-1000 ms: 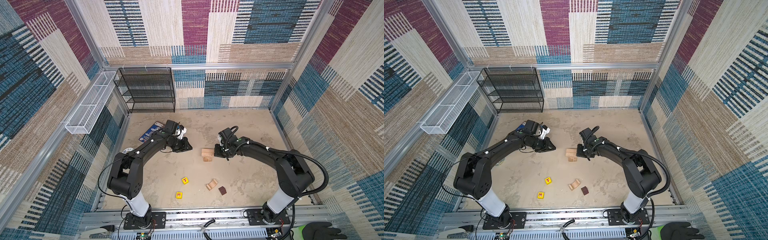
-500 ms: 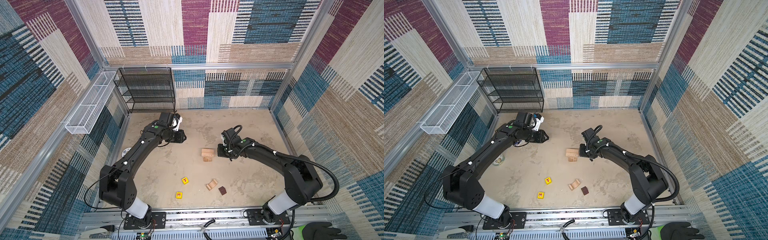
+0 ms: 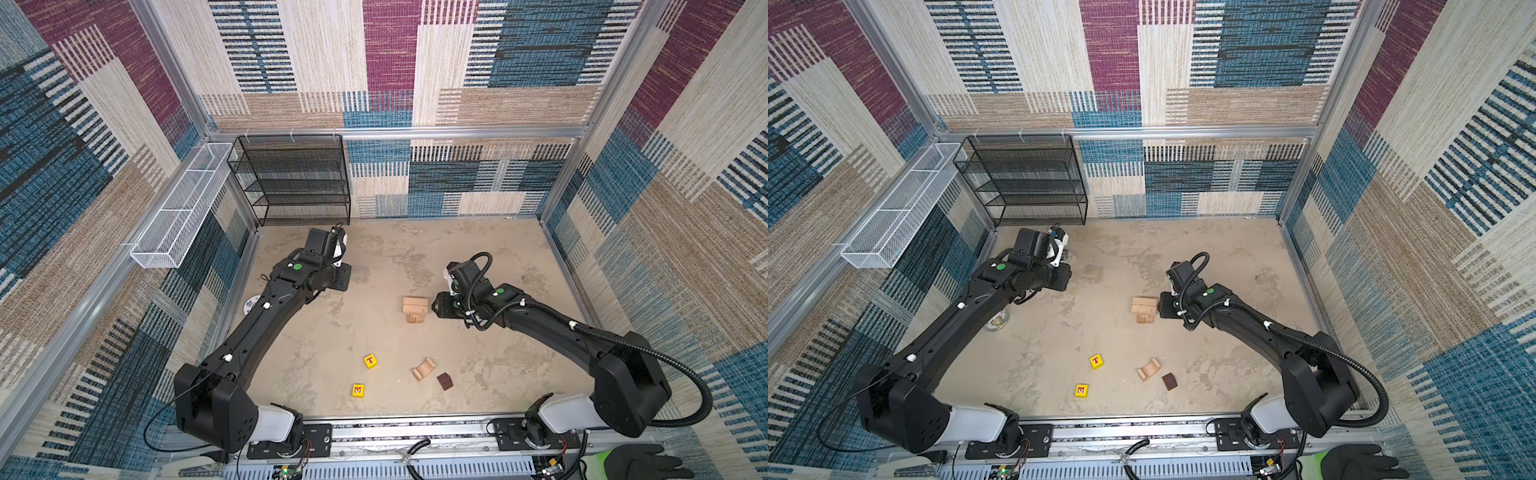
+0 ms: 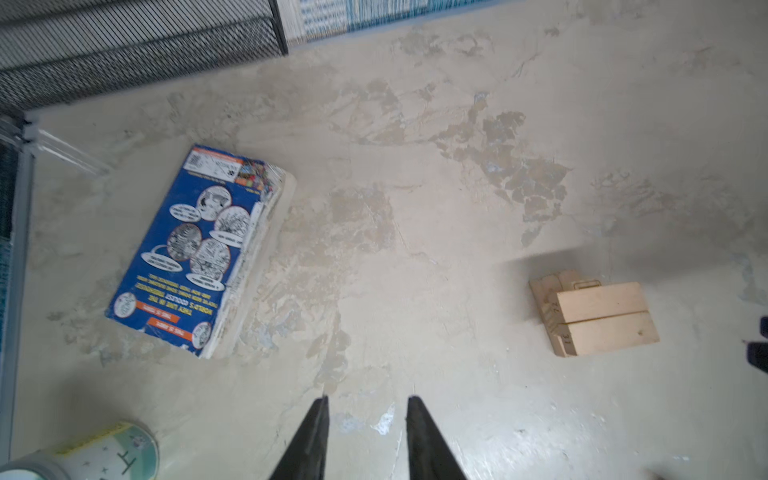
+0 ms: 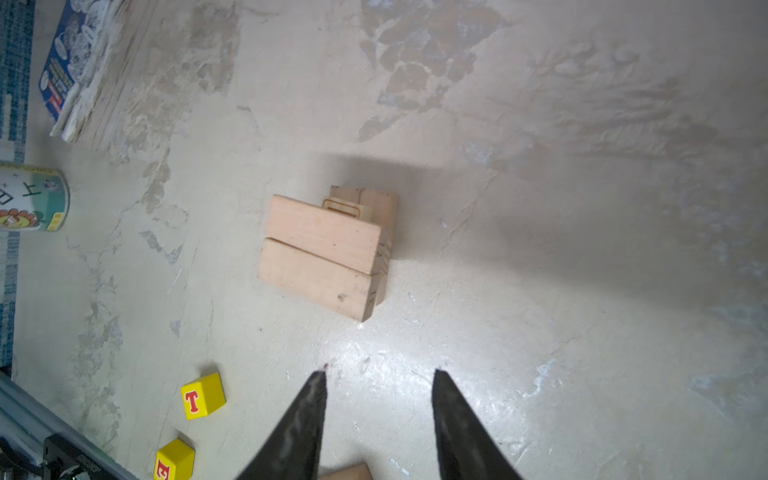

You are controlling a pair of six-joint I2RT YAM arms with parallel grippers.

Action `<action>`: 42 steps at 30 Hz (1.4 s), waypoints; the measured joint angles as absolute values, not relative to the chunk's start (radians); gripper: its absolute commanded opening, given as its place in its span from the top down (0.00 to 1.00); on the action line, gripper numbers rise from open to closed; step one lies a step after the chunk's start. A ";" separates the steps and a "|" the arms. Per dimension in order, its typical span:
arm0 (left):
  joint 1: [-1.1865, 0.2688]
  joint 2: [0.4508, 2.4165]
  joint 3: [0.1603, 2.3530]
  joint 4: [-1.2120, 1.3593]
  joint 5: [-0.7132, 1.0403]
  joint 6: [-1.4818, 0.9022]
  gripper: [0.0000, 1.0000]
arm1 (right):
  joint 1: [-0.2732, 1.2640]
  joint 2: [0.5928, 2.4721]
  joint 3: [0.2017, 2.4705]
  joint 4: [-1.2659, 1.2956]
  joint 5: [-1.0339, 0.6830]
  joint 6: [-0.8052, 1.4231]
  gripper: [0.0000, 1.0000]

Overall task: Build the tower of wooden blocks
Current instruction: 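Move the open right gripper toward the yellow T cube nearer the robot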

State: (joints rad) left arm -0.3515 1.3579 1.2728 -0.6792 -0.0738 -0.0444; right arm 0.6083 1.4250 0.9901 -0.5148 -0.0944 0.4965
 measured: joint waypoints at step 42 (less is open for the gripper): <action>-0.353 1.067 0.965 -0.739 0.244 -0.055 0.53 | 0.939 1.356 0.934 -0.234 -0.381 -0.595 0.23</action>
